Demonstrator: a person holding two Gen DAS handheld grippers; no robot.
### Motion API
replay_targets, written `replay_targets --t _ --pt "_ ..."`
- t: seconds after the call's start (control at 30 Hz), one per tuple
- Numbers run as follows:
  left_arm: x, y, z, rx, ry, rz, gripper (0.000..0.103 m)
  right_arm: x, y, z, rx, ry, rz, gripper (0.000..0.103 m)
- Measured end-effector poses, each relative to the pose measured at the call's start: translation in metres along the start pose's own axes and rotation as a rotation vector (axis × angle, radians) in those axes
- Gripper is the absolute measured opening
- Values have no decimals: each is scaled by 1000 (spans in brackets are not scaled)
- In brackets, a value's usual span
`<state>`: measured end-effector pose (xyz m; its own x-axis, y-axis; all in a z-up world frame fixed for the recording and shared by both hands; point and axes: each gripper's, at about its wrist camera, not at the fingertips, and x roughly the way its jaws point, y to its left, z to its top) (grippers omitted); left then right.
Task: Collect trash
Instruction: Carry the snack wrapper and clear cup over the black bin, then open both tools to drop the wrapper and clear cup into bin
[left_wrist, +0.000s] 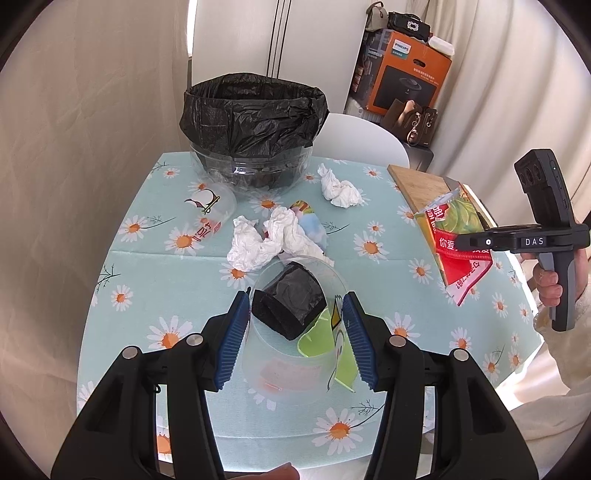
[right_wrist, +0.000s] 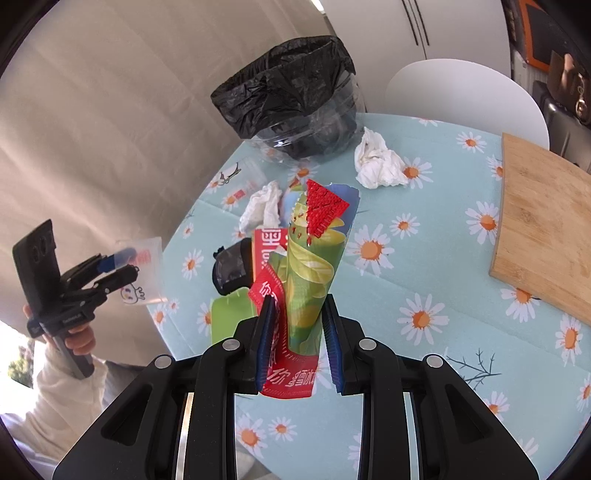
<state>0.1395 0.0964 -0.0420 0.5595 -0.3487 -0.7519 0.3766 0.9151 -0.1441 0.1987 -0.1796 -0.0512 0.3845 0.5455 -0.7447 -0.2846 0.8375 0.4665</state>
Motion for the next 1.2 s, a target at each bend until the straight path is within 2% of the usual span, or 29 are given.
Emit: replay_targets --t 0.27,0.7,0.97,1.03,1.07,1.1,1.13,1.17,1.2 --pt "6 11 41 41 -20 -30 53 -3 23 51 -43 -54 47 24" --pt "13 48 153 136 -166 -68 54 3 48 170 -98 -177 55 24" --pt "54 72 215 169 -208 -125 54 12 51 238 -109 -241 31 25" --pt "66 78 228 166 -214 -140 62 17 50 255 -103 -254 17 32" --pt "71 81 234 161 -222 -129 76 20 49 263 -91 -268 4 35" --pt "76 84 239 153 -231 -124 92 22 48 270 -78 -288 -20 53" --pt "79 87 244 142 -237 -126 99 24 48 276 -71 -308 -58 80" --pt "83 89 247 132 -237 -123 97 27 47 282 -66 -327 -98 91" --pt "86 90 249 124 -235 -112 97 28 47 286 -60 -342 -126 91"
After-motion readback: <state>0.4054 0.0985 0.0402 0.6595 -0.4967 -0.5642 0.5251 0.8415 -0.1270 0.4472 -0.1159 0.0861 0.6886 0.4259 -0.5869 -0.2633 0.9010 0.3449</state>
